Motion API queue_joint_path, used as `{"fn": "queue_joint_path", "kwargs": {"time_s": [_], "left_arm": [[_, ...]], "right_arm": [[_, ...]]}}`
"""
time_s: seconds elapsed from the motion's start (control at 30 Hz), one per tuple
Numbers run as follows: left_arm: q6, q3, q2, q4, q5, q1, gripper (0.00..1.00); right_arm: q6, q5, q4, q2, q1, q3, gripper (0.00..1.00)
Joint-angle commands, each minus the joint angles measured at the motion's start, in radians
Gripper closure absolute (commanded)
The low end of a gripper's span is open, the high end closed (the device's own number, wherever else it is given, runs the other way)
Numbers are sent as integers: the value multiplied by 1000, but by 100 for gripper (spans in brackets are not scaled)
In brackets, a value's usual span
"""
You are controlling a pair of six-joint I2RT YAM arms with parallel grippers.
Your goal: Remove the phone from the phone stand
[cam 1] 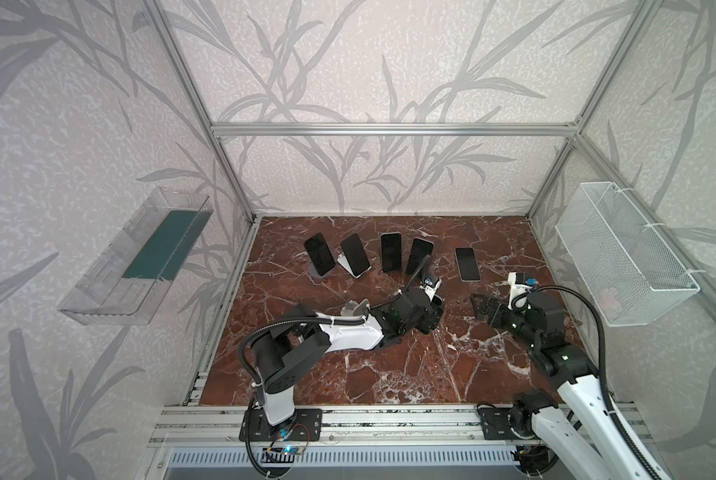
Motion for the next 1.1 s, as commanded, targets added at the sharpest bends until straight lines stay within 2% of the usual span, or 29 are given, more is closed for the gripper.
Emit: {"fn": "queue_joint_path", "kwargs": {"time_s": [0.0, 0.2, 0.4, 0.73, 0.93, 1.07], "left_arm": [[19, -18, -12, 22, 36, 7, 26], [23, -24, -21, 26, 73, 23, 41], [33, -38, -74, -14, 83, 23, 48], [43, 17, -179, -158, 61, 13, 52], [29, 30, -220, -185, 47, 8, 54], [-26, 100, -257, -275, 5, -12, 60]], "right_arm": [[-15, -8, 15, -4, -4, 2, 4], [-12, -8, 13, -6, -2, 3, 4], [-16, -16, 16, 8, -3, 17, 4], [-12, -70, 33, 51, -2, 58, 5], [-15, -55, 13, 36, -2, 77, 5], [13, -18, -47, 47, -2, 166, 5]]}}
